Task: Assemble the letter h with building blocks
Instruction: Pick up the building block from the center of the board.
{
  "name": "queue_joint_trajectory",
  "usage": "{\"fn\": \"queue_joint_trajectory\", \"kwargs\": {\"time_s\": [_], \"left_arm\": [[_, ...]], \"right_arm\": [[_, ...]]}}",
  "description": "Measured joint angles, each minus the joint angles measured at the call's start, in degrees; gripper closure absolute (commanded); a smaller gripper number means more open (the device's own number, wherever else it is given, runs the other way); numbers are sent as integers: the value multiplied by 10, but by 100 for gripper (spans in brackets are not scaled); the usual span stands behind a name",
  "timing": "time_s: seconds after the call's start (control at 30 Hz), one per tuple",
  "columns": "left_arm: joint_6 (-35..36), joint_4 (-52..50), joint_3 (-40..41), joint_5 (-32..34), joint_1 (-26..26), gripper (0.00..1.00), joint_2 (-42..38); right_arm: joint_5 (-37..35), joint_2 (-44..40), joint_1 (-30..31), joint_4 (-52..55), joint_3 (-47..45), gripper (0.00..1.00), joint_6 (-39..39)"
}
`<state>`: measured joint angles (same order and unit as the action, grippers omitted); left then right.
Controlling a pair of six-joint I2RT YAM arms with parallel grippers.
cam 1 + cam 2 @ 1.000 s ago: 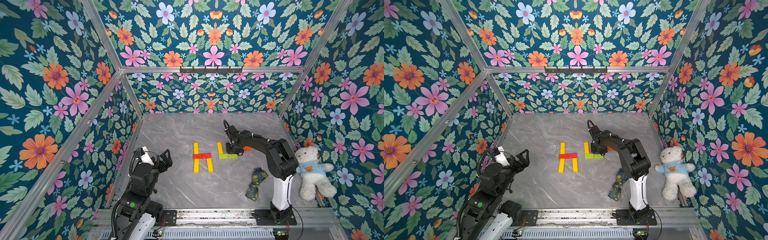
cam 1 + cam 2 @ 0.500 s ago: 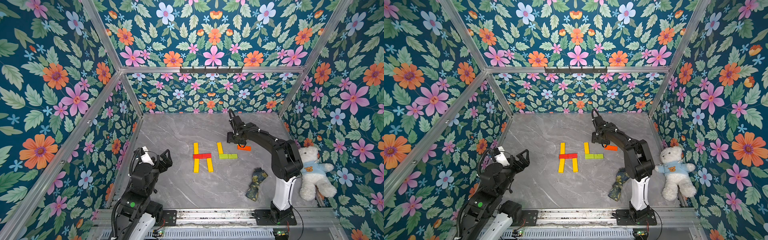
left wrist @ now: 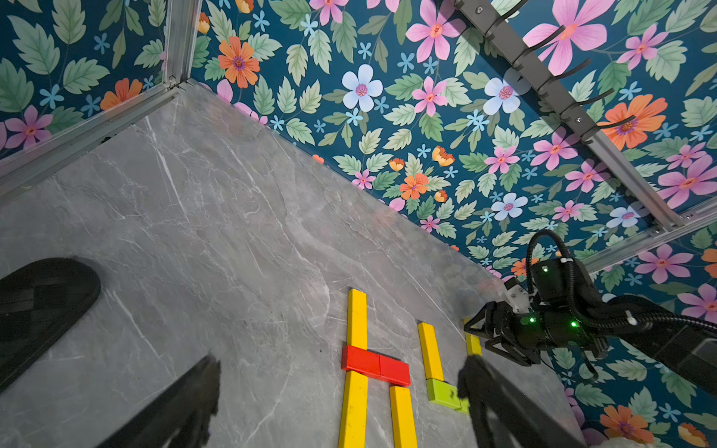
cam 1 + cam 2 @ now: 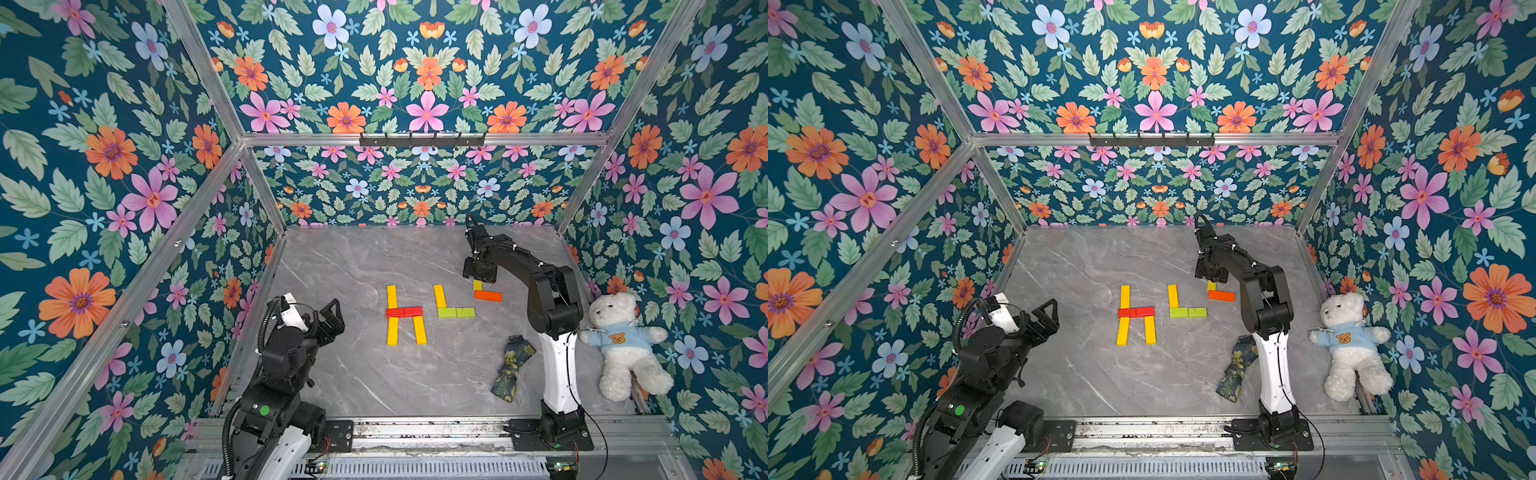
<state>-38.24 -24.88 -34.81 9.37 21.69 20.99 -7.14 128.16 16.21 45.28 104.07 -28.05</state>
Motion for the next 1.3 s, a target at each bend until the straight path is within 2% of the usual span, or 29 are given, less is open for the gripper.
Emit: {"fn": "queue_joint_trajectory", "kwargs": {"time_s": [0.33, 0.63, 0.73, 1.1, 1.3], "left_arm": [[0, 0, 0, 0, 0, 0, 0], [0, 0, 0, 0, 0, 0, 1], [0, 0, 0, 0, 0, 0, 2], [0, 0, 0, 0, 0, 0, 7], [0, 0, 0, 0, -1, 0, 3]], "right_arm": [[-4, 18, 0, 7, 1, 46, -3], [-2, 18, 1, -6, 0, 70, -3], [-2, 15, 1, -6, -1, 74, -2], [-1, -60, 14, -19, -13, 76, 2], [-5, -157, 68, -29, -92, 76, 1]]}}
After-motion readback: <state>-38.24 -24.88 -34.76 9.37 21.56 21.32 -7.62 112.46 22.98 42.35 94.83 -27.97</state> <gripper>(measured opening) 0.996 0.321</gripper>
